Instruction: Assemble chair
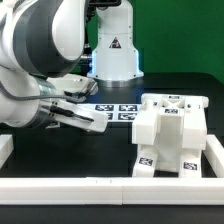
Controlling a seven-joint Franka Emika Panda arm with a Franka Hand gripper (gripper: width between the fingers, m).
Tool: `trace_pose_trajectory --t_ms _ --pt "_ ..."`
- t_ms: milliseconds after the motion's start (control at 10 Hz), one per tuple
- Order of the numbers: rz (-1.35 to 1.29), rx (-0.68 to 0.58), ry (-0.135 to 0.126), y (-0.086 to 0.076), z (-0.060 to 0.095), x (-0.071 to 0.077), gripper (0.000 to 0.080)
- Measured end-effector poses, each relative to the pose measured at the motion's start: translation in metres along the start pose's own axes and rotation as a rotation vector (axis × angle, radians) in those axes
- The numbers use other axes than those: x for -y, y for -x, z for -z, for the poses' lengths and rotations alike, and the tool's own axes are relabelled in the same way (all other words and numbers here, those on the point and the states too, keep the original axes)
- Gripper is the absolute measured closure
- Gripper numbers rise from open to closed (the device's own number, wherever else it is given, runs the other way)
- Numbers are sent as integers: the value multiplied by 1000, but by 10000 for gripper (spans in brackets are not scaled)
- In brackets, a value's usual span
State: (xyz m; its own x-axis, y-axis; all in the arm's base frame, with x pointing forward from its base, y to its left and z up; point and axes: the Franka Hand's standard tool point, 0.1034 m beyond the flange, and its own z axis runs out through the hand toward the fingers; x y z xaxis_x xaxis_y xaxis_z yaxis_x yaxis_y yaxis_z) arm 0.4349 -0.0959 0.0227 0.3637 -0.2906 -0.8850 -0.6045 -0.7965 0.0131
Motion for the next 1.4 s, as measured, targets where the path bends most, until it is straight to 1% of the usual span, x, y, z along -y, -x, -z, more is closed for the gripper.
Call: trace_pose_trajectory --t_ms 100,200,300,400,500,600,700,800,900,1000,1100,1200,1300,1400 --pt "-17 -2 -2 -4 -10 -4 150" --pt "-30 8 0 -4 -22 -8 150" --pt "-42 13 7 -3 -33 -9 150" --pt "-43 18 10 -2 -37 -9 150" --pt "-43 17 9 -3 -35 -9 150" --pt "-43 17 9 -3 -36 -9 239" --pt "-44 17 9 -3 -36 -9 421" --pt "-44 18 9 -3 -36 -10 524" --pt "-43 16 9 -3 -36 -9 524" --pt "-30 -1 10 -3 -31 -7 524" --pt "8 -21 8 -1 -20 -3 524" --pt "70 -77 10 -3 -5 2 524" --pt "142 -174 9 1 11 11 524" --pt "220 -256 11 9 20 17 524"
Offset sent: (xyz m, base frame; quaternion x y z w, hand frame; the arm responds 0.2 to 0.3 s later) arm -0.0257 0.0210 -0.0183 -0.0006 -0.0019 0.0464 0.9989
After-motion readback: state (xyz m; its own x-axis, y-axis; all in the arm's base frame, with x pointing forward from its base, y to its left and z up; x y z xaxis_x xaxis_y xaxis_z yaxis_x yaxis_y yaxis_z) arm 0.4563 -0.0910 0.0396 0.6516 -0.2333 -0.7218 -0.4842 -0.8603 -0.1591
